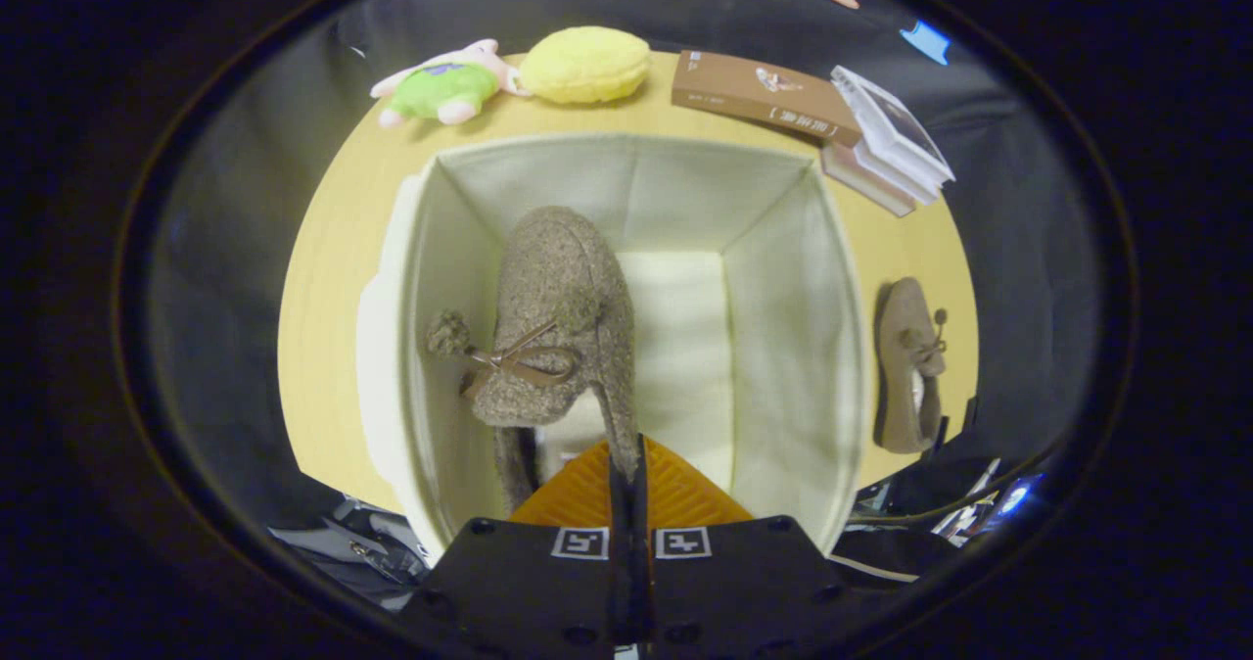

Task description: Open the storage box then place both shoes into the box .Put the left shoe in first, then the right shoe, with the right side of both shoes facing outward in a uniform manner.

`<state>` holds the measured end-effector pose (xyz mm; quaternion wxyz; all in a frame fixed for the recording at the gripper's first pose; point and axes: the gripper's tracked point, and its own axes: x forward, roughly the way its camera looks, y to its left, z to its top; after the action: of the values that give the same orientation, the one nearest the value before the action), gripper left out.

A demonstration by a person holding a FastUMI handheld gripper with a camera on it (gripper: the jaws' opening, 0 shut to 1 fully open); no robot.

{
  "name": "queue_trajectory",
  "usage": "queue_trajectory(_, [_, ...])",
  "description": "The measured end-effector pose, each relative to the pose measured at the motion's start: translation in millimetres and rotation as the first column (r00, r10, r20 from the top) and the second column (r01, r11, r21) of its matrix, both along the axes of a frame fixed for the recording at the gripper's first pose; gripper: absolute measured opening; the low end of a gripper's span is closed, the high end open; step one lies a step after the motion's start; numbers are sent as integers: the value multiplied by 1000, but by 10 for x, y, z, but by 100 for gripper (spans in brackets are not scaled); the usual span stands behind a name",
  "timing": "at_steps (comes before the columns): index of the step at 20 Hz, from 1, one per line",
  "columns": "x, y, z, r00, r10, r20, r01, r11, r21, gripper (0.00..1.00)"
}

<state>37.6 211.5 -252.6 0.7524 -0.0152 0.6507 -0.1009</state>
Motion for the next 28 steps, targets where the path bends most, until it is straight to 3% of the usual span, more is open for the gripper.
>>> queue_trajectory(6, [-49, 6, -296, 996, 82, -27, -82, 996, -23, 7])
queue_trajectory(8, [-91, -39, -262, 995, 94, -36, -96, 995, -33, 13])
queue_trajectory(15, [-210, -71, 166, 993, 113, -30, -112, 993, 30, 75])
queue_trajectory(18, [-297, -310, 454, 997, 80, -23, -80, 997, 2, 100])
queue_trajectory(22, [-405, -828, 831, 999, 34, -19, -35, 996, -77, 100])
queue_trajectory(28, [-515, -1718, 1104, 994, -105, 16, 106, 987, -123, 100])
